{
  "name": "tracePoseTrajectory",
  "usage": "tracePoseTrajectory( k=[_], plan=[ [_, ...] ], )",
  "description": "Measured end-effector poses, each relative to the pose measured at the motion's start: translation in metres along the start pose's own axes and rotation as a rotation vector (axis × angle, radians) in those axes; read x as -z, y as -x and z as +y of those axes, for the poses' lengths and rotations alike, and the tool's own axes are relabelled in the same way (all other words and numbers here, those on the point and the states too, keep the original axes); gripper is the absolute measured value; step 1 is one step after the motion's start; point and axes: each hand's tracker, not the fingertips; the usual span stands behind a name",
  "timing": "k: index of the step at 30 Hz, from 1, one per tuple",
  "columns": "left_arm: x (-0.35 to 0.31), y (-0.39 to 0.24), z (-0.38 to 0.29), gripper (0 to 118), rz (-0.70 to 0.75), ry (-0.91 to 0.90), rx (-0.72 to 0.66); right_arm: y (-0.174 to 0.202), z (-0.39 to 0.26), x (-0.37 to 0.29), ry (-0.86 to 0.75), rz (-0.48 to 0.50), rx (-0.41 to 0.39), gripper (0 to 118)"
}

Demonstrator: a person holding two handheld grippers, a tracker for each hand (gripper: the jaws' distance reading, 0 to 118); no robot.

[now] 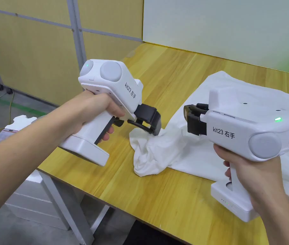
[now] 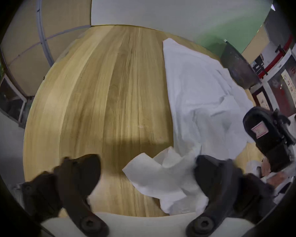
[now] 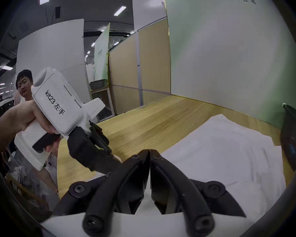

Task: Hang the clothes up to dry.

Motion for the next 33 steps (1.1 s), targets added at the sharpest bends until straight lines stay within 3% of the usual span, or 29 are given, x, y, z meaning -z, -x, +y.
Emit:
tracePoseTrajectory(
  k=[1,4,15,17,21,23,27,30,31,33],
  plan=[
    [0.001,-0.003,-0.002,76,0.026,0.009,0.023,0.001,-0.001,0.000,0.005,-0.001,-0.004,6],
    [0.006,-0.006,-0.009,53,0.023,0.032,0.020,-0.001,-0.004,0.001,0.013,-0.001,-0.007,6],
    [0.006,-0.020,-0.026,42,0.091,-0.020,0.121,-0.006,-0.009,-0.003,0.020,-0.002,0.008,6],
    [0.006,-0.030,-0.030,35,0.174,-0.012,0.191,-0.007,-0.010,-0.004,0.018,-0.001,0.009,6],
    [0.010,-0.026,-0.031,7,0.093,-0.053,0.160,-0.008,-0.012,-0.006,0.012,0.000,0.020,6],
    [0.011,-0.022,-0.033,5,0.047,-0.067,0.207,-0.009,-0.014,-0.008,0.009,0.003,0.024,6],
    [0.010,-0.015,-0.044,2,0.054,-0.148,0.148,-0.009,-0.016,-0.010,0.003,0.001,0.024,6],
    [0.005,-0.026,-0.050,2,0.128,-0.217,0.187,-0.013,-0.015,-0.015,-0.023,-0.004,0.045,6],
    [0.005,-0.030,-0.049,2,0.110,-0.168,0.202,-0.015,-0.014,-0.017,-0.031,-0.005,0.048,6],
    [-0.002,-0.031,-0.048,2,0.101,-0.251,0.174,-0.020,-0.009,-0.019,-0.034,-0.013,0.048,6]
  ],
)
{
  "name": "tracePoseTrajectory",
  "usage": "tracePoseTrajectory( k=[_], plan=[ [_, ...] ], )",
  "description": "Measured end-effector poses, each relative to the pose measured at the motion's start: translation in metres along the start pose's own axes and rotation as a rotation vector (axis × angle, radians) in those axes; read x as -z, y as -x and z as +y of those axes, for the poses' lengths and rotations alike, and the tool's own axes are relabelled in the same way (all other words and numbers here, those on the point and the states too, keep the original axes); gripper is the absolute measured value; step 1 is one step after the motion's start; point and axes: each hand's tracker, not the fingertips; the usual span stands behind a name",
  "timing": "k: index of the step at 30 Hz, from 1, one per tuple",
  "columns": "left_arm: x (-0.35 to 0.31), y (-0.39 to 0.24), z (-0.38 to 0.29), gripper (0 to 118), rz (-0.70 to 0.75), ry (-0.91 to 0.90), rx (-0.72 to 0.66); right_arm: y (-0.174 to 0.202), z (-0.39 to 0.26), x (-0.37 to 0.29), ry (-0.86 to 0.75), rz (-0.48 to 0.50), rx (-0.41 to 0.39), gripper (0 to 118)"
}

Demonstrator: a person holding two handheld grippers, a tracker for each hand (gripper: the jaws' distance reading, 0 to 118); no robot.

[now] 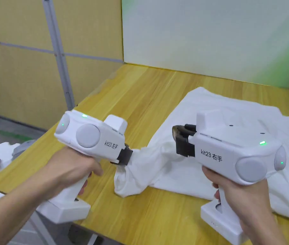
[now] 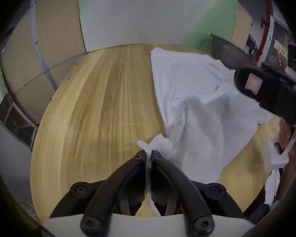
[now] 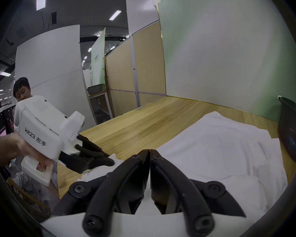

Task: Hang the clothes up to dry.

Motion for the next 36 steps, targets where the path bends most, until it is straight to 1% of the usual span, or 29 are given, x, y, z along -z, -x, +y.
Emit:
tracePoseTrajectory(
  k=[2,3,4,6,7,9,11,12,13,15,16,17,18,19,20,21,22,23,24,25,26,27,28,29,30,32,33,35,36],
  plan=[
    [-0.004,0.001,0.006,2,-0.038,-0.070,-0.045,-0.010,0.008,0.000,0.017,-0.009,-0.001,6],
    [-0.005,0.000,0.007,2,-0.039,-0.041,-0.052,-0.016,0.012,0.000,0.016,-0.020,0.003,6],
    [-0.009,-0.001,0.011,2,-0.018,-0.119,-0.059,-0.024,0.019,0.001,0.023,-0.029,0.011,6],
    [-0.009,-0.002,0.020,2,-0.020,-0.104,-0.033,-0.044,0.032,0.008,0.036,-0.046,0.022,6],
    [-0.008,0.001,0.023,2,-0.033,-0.112,-0.072,-0.054,0.040,0.012,0.043,-0.054,0.031,6],
    [-0.008,0.006,0.029,2,-0.026,-0.160,-0.099,-0.075,0.057,0.024,0.067,-0.102,0.046,6],
    [-0.007,0.007,0.032,2,-0.029,-0.162,-0.092,-0.094,0.074,0.041,0.101,-0.120,0.043,6],
    [-0.007,0.009,0.034,2,-0.040,-0.175,-0.098,-0.107,0.083,0.052,0.114,-0.115,0.064,6],
    [-0.007,0.007,0.034,2,-0.060,-0.174,-0.099,-0.118,0.093,0.064,0.164,-0.115,0.114,6],
    [-0.003,0.010,0.037,2,-0.081,-0.187,-0.111,-0.142,0.111,0.089,0.166,-0.072,0.207,6],
    [-0.001,0.011,0.037,2,-0.072,-0.195,-0.118,-0.154,0.119,0.103,0.178,-0.076,0.241,6],
    [0.001,0.014,0.039,2,-0.067,-0.196,-0.119,-0.161,0.127,0.116,0.211,-0.073,0.264,7],
    [0.003,0.015,0.039,2,-0.071,-0.191,-0.111,-0.169,0.136,0.133,0.249,-0.120,0.227,8],
    [0.004,0.016,0.041,2,-0.070,-0.199,-0.104,-0.179,0.145,0.153,0.269,-0.184,0.207,30],
    [0.006,0.020,0.044,2,-0.076,-0.208,-0.104,-0.187,0.151,0.170,0.285,-0.217,0.168,62],
    [0.007,0.020,0.045,2,-0.085,-0.202,-0.111,-0.197,0.154,0.187,0.303,-0.236,0.166,98],
    [0.009,0.023,0.048,2,-0.093,-0.207,-0.122,-0.198,0.153,0.201,0.329,-0.266,0.162,118],
    [0.012,0.024,0.051,2,-0.099,-0.205,-0.122,-0.203,0.153,0.217,0.370,-0.298,0.172,116],
    [0.014,0.026,0.054,2,-0.101,-0.200,-0.117,-0.210,0.153,0.229,0.387,-0.268,0.197,117],
    [0.013,0.025,0.056,1,-0.084,-0.217,-0.114,-0.218,0.154,0.245,0.393,-0.214,0.209,117],
    [0.015,0.027,0.059,2,-0.074,-0.210,-0.109,-0.221,0.151,0.257,0.382,-0.186,0.243,117],
    [0.018,0.029,0.063,2,-0.083,-0.183,-0.090,-0.226,0.150,0.266,0.388,-0.150,0.236,117],
    [0.021,0.034,0.064,2,-0.116,-0.178,-0.108,-0.229,0.149,0.273,0.398,-0.197,0.219,117],
    [0.020,0.036,0.064,2,-0.110,-0.198,-0.134,-0.234,0.147,0.282,0.447,-0.272,0.204,117],
    [0.020,0.038,0.065,2,-0.100,-0.198,-0.139,-0.229,0.143,0.293,0.486,-0.321,0.185,117],
    [0.020,0.040,0.067,2,-0.086,-0.200,-0.130,-0.233,0.136,0.305,0.579,-0.298,0.172,116],
    [0.021,0.042,0.065,2,-0.082,-0.202,-0.130,-0.233,0.132,0.311,0.589,-0.301,0.174,115],
    [0.022,0.044,0.063,2,-0.082,-0.192,-0.133,-0.231,0.128,0.318,0.590,-0.295,0.154,107],
    [0.023,0.044,0.062,2,-0.084,-0.191,-0.127,-0.230,0.127,0.319,0.587,-0.338,0.126,101]
  ],
)
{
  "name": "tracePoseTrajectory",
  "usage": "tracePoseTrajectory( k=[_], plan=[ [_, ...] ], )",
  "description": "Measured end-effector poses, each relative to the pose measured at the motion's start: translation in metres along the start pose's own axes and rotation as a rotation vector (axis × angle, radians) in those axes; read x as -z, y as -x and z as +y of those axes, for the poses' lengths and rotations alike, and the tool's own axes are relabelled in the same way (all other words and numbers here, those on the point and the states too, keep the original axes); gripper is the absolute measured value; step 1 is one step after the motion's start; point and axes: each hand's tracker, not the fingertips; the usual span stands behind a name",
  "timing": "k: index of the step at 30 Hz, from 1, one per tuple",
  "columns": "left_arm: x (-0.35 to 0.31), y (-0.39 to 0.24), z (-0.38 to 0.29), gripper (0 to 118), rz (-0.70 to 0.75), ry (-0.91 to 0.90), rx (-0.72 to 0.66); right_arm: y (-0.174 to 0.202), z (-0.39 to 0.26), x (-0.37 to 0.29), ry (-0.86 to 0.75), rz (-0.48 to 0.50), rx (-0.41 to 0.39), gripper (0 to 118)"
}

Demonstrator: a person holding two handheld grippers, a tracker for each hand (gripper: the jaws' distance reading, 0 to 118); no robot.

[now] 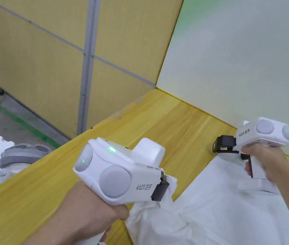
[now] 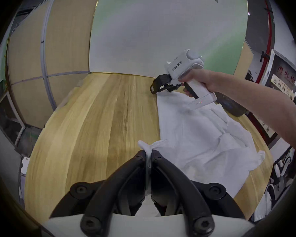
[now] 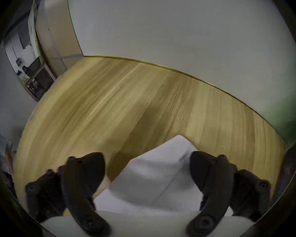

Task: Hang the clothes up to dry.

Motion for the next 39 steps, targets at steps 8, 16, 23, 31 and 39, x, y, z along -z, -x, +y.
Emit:
tracePoseTrajectory(
  k=[8,16,23,31,39],
  plan=[
    [-0.004,0.003,-0.009,2,0.002,0.005,-0.009,0.013,0.000,-0.017,-0.017,0.013,-0.015,48],
    [-0.012,0.004,-0.020,2,-0.003,-0.012,-0.039,0.003,-0.024,-0.023,-0.062,0.045,-0.022,9],
    [-0.029,0.001,-0.021,2,0.022,-0.071,-0.039,-0.011,-0.058,-0.067,-0.208,0.165,0.106,8],
    [-0.065,-0.017,-0.019,2,0.039,-0.210,-0.026,-0.040,-0.113,-0.199,-0.540,0.112,0.054,8],
    [-0.111,-0.035,-0.003,2,0.063,-0.385,-0.065,-0.095,-0.164,-0.316,-0.765,-0.015,0.096,8]
  ],
)
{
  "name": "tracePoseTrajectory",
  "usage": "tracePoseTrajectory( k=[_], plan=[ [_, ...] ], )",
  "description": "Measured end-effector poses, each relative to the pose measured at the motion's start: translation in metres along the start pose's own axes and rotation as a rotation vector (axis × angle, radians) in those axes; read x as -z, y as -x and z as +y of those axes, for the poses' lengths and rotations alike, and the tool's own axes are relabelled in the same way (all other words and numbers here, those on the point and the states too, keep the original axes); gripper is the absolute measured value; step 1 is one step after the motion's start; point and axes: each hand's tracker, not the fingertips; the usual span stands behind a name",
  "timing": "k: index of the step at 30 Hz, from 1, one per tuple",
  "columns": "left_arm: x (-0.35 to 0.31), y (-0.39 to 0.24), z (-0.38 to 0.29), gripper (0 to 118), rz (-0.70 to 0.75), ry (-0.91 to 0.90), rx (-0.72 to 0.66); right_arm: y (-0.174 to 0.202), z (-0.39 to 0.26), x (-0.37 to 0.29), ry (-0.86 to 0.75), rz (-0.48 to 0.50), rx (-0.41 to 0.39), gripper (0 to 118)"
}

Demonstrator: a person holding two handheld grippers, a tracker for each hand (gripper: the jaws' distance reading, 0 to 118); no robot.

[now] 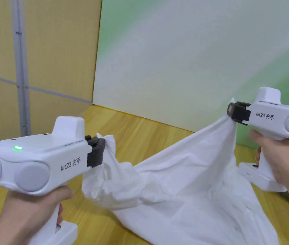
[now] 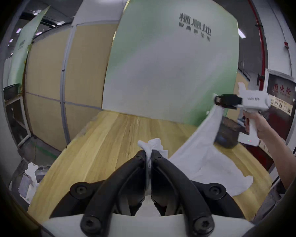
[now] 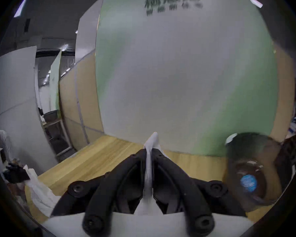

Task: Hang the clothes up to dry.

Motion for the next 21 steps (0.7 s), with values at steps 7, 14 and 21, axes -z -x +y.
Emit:
tracePoseTrajectory(
  k=[7,14,21],
  plan=[
    [-0.011,-0.017,0.078,2,0.076,-0.143,0.022,-0.028,0.066,-0.098,-0.209,-0.124,-0.017,8],
    [-0.024,-0.048,0.193,2,0.102,-0.319,0.037,-0.031,0.144,-0.172,-0.351,-0.192,-0.065,8],
    [-0.072,-0.074,0.287,2,0.113,-0.531,0.047,-0.013,0.226,-0.240,-0.481,-0.255,-0.119,8]
  ],
)
